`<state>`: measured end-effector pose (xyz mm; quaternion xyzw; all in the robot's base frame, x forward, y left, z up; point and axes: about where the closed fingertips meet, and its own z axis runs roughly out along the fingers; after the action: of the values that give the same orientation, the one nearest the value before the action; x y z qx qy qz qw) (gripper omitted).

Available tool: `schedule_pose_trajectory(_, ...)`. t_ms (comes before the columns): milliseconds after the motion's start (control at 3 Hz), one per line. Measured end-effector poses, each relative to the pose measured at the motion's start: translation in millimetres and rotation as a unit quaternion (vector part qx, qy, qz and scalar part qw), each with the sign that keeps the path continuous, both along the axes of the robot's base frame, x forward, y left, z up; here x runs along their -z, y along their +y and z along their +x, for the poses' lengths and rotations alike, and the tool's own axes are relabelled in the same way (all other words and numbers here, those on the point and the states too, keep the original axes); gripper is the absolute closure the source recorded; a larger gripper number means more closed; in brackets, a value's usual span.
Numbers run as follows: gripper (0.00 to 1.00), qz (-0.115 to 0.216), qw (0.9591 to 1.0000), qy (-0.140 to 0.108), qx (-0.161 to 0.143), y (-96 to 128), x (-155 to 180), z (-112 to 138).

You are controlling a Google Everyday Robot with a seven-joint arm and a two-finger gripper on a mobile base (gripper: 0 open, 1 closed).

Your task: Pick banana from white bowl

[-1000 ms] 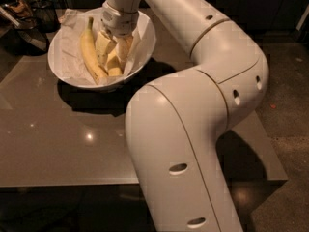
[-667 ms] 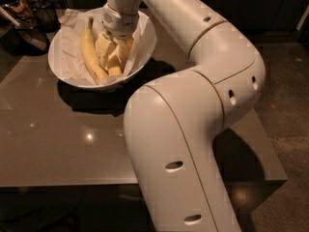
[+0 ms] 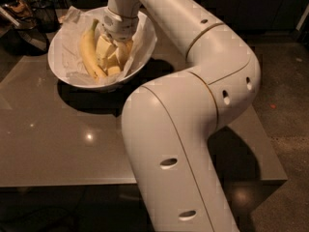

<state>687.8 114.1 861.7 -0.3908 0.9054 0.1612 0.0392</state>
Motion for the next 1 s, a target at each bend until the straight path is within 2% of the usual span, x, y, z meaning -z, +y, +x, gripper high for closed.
schedule_pose_trajectory(333,0.51,0.001,1.0,0.002,-0.001,0.4,1.6,1.0)
schedule_pose_trajectory(1000,0.45,0.005,1.0,0.008,0.001,0.0,7.9,3.4)
